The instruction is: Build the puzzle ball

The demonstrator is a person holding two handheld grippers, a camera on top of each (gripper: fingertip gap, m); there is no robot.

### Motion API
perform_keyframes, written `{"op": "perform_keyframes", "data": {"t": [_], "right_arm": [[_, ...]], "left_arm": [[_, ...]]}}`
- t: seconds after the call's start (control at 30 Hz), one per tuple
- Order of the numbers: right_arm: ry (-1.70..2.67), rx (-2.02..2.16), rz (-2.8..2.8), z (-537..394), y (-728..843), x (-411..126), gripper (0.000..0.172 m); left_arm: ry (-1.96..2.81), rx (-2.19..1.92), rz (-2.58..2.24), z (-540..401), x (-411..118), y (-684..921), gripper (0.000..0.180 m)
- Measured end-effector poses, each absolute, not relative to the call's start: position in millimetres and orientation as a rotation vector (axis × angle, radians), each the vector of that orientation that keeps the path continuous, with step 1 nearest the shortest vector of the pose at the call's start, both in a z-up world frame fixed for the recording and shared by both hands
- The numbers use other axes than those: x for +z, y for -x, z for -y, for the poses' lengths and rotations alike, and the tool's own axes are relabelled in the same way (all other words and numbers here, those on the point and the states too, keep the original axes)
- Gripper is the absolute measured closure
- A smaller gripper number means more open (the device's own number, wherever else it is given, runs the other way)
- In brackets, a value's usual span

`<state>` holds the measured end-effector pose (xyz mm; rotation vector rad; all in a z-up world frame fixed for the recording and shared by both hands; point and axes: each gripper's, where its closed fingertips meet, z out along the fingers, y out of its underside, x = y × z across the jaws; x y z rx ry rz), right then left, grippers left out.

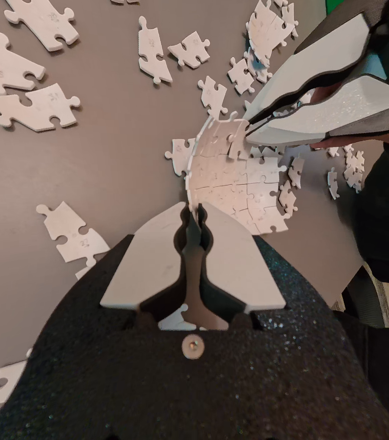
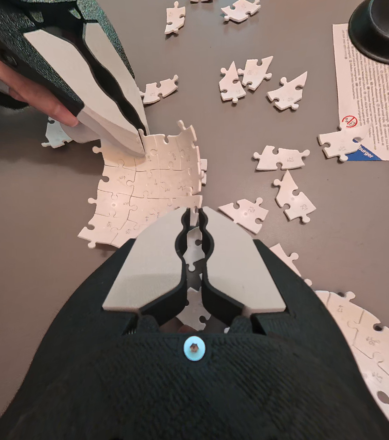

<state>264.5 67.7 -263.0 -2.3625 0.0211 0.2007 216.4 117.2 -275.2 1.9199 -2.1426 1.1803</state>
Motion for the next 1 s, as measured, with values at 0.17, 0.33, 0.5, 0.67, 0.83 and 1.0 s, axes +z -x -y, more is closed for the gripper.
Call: {"op": "perform_keyframes", "data": {"t": [0.17, 0.33, 0.5, 0.67, 0.83, 1.0], "right_arm": [[2.403, 0.119, 0.073, -69.0, -261.0, -267.7, 0.165], [2.415, 0.188, 0.033, -67.4, -261.8, -272.8, 0.165], [2.410, 0.216, 0.021, -67.1, -261.8, -273.0, 0.165], [2.416, 0.215, 0.013, -68.1, -261.6, -272.4, 0.166], [2.421, 0.211, 0.021, -67.1, -261.2, -271.5, 0.166], [2.409, 0.200, 0.033, -64.8, -265.0, -266.7, 0.168]], "left_arm": [[-1.881, 1.117, 2.164, -118.5, -276.8, -213.2, 0.172], [-1.805, 1.087, 2.229, -119.6, -271.8, -218.5, 0.165], [-1.767, 1.087, 2.187, -124.4, -258.0, -235.3, 0.160], [-1.685, 0.888, 2.223, -124.7, -262.2, -239.0, 0.154], [-1.556, 0.689, 2.283, -114.4, -282.1, -230.9, 0.159], [-1.482, 0.632, 2.366, -113.8, -282.6, -232.7, 0.160]]}}
